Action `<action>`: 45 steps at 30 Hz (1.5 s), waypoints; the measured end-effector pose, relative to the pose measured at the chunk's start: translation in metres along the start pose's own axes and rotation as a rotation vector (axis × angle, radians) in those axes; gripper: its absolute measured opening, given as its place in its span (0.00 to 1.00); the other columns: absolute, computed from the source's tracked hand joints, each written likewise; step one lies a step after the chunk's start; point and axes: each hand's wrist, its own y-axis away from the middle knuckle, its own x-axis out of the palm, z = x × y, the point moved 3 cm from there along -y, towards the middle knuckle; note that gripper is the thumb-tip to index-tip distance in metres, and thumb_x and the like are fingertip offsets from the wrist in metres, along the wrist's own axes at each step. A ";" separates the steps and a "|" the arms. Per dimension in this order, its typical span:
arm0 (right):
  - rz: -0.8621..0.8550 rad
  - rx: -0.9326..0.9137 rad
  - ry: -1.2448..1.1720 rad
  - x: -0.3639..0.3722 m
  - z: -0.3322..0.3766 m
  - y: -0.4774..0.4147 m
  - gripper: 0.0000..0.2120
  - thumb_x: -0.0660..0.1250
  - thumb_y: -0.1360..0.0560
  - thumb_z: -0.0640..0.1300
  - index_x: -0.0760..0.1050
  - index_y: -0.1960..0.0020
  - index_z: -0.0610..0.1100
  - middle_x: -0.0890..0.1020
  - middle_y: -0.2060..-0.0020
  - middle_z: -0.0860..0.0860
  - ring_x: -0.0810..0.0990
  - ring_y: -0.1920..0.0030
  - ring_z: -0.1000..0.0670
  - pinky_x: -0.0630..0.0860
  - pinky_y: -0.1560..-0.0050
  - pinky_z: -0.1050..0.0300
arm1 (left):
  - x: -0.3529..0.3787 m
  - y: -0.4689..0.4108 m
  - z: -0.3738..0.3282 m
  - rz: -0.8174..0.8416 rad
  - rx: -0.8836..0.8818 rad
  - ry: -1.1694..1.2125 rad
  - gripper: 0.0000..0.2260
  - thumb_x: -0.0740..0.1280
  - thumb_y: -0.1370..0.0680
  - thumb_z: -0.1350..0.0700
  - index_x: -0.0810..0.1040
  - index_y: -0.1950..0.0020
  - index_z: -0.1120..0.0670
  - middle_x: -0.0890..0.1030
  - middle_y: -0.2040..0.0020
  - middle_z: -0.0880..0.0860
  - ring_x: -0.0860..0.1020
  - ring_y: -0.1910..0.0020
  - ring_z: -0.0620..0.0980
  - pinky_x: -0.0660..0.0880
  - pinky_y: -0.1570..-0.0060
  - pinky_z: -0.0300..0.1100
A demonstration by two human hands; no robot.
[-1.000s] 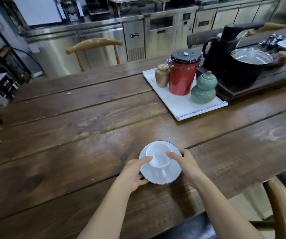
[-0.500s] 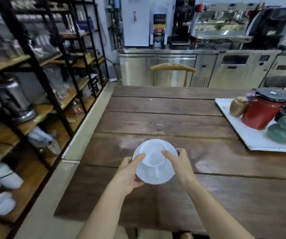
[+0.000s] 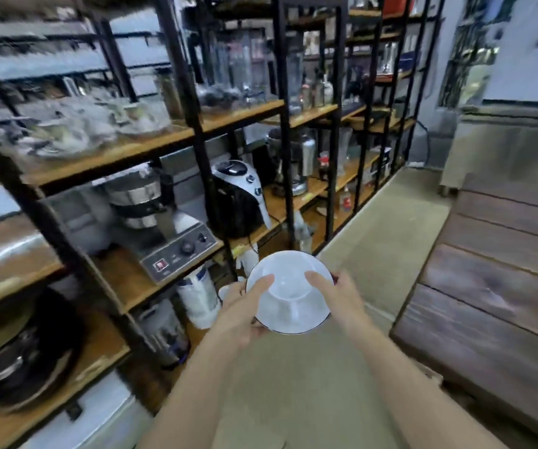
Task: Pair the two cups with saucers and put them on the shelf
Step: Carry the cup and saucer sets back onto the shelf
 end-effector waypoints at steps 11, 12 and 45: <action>0.451 -0.143 0.293 0.256 0.019 0.009 0.26 0.65 0.28 0.59 0.67 0.38 0.42 0.76 0.45 0.47 0.76 0.46 0.47 0.74 0.59 0.58 | -0.240 0.042 -0.037 -0.452 0.128 0.118 0.24 0.71 0.28 0.45 0.72 0.37 0.53 0.79 0.42 0.55 0.79 0.46 0.57 0.80 0.64 0.47; 0.475 -0.151 0.311 0.273 0.019 0.008 0.26 0.65 0.28 0.58 0.67 0.38 0.43 0.75 0.45 0.47 0.75 0.46 0.47 0.75 0.56 0.55 | -0.254 0.044 -0.039 -0.480 0.135 0.130 0.24 0.71 0.28 0.45 0.73 0.36 0.53 0.79 0.41 0.55 0.79 0.45 0.58 0.80 0.64 0.47; 0.684 -0.146 0.233 0.687 0.079 -0.084 0.10 0.67 0.28 0.54 0.74 0.57 0.48 0.78 0.61 0.52 0.78 0.56 0.50 0.73 0.57 0.57 | -0.599 -0.085 -0.189 -0.883 0.203 0.195 0.19 0.74 0.31 0.45 0.77 0.56 0.61 0.82 0.52 0.58 0.80 0.52 0.56 0.79 0.49 0.50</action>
